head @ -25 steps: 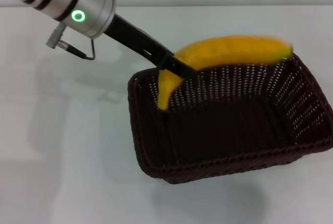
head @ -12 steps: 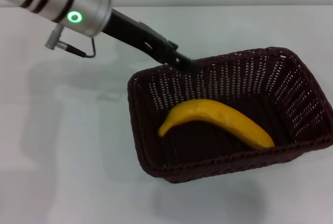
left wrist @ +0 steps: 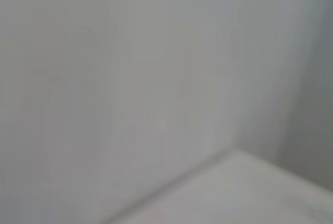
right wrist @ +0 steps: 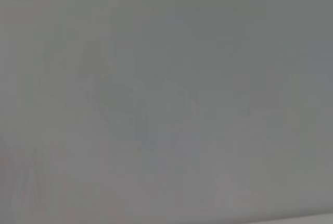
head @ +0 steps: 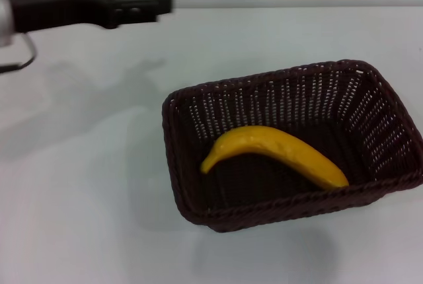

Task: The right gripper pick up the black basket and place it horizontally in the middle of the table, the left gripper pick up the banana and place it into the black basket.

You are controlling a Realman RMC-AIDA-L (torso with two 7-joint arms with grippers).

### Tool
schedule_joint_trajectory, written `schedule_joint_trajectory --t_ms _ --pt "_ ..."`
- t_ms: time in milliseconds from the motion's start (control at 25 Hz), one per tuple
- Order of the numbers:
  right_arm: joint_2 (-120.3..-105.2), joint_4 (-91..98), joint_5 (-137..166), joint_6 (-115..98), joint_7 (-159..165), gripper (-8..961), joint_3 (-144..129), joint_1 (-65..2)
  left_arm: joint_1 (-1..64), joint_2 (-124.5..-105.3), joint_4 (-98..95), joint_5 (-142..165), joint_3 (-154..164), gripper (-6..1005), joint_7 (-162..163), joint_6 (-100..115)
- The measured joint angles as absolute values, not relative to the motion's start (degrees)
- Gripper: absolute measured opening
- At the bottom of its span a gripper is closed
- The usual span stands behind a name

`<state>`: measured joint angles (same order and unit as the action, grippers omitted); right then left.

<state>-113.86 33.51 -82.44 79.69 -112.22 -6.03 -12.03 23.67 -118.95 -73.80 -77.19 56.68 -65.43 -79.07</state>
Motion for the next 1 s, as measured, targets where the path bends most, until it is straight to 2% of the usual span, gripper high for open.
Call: schedule_joint_trajectory --t_ms 80,400,560,680,840,1000 --pt "-113.52 33.5 -81.9 80.2 -110.9 328 -6.8 -12.0 16.8 -118.99 -71.0 -86.6 54.4 893 -74.3 -78.3" --pt "-111.33 32.9 -77.9 81.7 -104.7 341 -8.7 -12.8 7.2 -119.0 -52.5 -109.2 49.1 893 -98.4 -82.8" --pt "-109.92 32.5 -74.1 81.1 -100.0 350 -10.3 -14.4 4.6 -119.09 -41.3 -115.4 45.4 893 -110.7 -87.6" --pt "-107.57 31.7 -68.0 81.3 -93.3 356 -10.8 -16.8 4.0 -119.12 -32.9 -118.4 41.5 893 -117.7 -90.8" --pt "-103.06 27.4 -63.0 83.1 -88.0 362 -11.3 -19.9 4.0 -119.08 -27.5 -119.3 38.9 893 -121.7 -93.5" --pt "-99.51 25.2 -60.5 85.7 -80.9 359 -13.5 -21.6 4.4 -119.15 -25.1 -119.5 38.6 893 -122.3 -95.5"
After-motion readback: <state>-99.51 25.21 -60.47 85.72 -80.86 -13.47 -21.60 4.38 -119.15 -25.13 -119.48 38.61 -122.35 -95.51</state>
